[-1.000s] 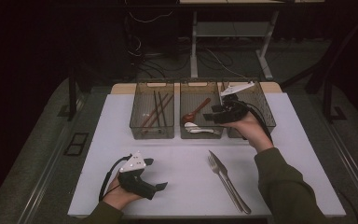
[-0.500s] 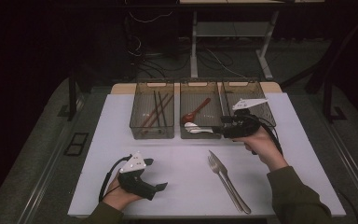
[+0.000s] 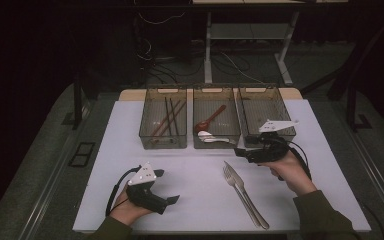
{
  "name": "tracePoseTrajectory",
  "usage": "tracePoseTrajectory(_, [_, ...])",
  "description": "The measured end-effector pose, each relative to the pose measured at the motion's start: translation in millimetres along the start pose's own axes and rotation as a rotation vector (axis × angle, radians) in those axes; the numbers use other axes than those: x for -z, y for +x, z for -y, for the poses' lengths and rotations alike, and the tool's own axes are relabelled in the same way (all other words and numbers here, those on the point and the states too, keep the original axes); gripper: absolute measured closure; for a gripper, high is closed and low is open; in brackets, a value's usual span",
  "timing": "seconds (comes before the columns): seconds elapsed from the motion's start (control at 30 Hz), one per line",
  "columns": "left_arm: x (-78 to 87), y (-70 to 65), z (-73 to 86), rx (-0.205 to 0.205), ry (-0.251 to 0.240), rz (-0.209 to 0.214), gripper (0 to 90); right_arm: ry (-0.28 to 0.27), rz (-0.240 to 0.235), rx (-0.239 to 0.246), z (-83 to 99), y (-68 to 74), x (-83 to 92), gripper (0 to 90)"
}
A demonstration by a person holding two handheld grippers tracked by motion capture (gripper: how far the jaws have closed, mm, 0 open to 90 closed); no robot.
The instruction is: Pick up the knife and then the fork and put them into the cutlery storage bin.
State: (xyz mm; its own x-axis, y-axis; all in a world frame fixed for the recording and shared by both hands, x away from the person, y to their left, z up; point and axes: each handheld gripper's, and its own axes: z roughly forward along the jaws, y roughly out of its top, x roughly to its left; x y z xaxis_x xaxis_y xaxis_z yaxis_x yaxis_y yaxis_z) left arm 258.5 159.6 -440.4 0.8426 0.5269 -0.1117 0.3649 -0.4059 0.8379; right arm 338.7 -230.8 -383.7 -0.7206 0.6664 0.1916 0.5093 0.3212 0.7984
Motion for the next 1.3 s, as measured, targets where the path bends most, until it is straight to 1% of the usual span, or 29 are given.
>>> tracePoseTrajectory(0.2, [0.3, 0.4, 0.3, 0.002, -0.005, 0.002, 0.0, 0.022, 0.022, -0.007, 17.8, 1.8, 11.1, 31.1])
tracePoseTrajectory(0.27, [0.5, 0.3, 0.5, 0.002, -0.002, 0.003, 0.0, 0.033, 0.016, -0.018, 25.0, 1.5, 14.7, 37.9])
tracePoseTrajectory(0.3, [0.6, 0.1, 0.5, 0.002, -0.004, 0.002, 0.0, 0.039, 0.013, -0.020, 28.5, 1.8, 16.7, 39.2])
tracePoseTrajectory(0.33, [0.9, 0.2, 0.4, 0.000, -0.003, 0.000, 0.0, 0.040, 0.022, -0.022, 32.0, 2.4, 18.2, 41.4])
tracePoseTrajectory(0.4, [0.9, -0.3, -0.1, -0.003, 0.000, 0.000, 0.0, 0.057, 0.026, -0.014, 38.0, 4.3, 21.4, 46.7])
tracePoseTrajectory(0.43, [0.6, -0.7, -0.1, -0.003, 0.000, -0.001, 0.0, 0.055, 0.028, -0.011, 40.6, 5.4, 22.7, 49.0])
tracePoseTrajectory(0.5, [0.6, -1.4, -0.2, -0.005, 0.000, -0.002, 0.0, 0.063, 0.017, -0.011, 45.2, 8.0, 25.4, 53.3])
tracePoseTrajectory(0.57, [0.4, -1.5, -0.4, -0.005, -0.001, -0.001, 0.0, 0.069, 0.016, 0.003, 48.9, 10.8, 26.8, 57.5])
tracePoseTrajectory(0.63, [0.1, -1.1, -0.4, -0.005, 0.003, -0.001, 0.0, 0.076, 0.000, 0.006, 52.1, 13.6, 28.1, 62.6])
tracePoseTrajectory(0.77, [-0.6, -0.4, -0.2, -0.002, 0.000, 0.001, 0.0, 0.088, -0.015, 0.019, 59.0, 19.8, 30.5, 72.5])
tracePoseTrajectory(0.97, [-1.5, -0.7, -0.1, -0.002, 0.005, 0.001, 0.0, 0.132, -0.068, 0.041, 70.6, 31.4, 32.4, 88.5])
tracePoseTrajectory(1.03, [-0.8, -0.9, -0.2, -0.003, 0.003, 0.000, 0.0, 0.136, -0.088, 0.039, 73.4, 35.0, 33.0, 89.0])
tracePoseTrajectory(1.07, [-0.6, -0.8, -0.1, -0.004, 0.002, -0.001, 0.0, 0.141, -0.093, 0.046, 74.4, 36.8, 33.2, 89.0])
tracePoseTrajectory(1.3, [-0.1, -0.4, -0.2, -0.005, 0.003, -0.003, 0.0, 0.187, -0.097, 0.080, 85.8, 49.6, 35.2, 89.1])
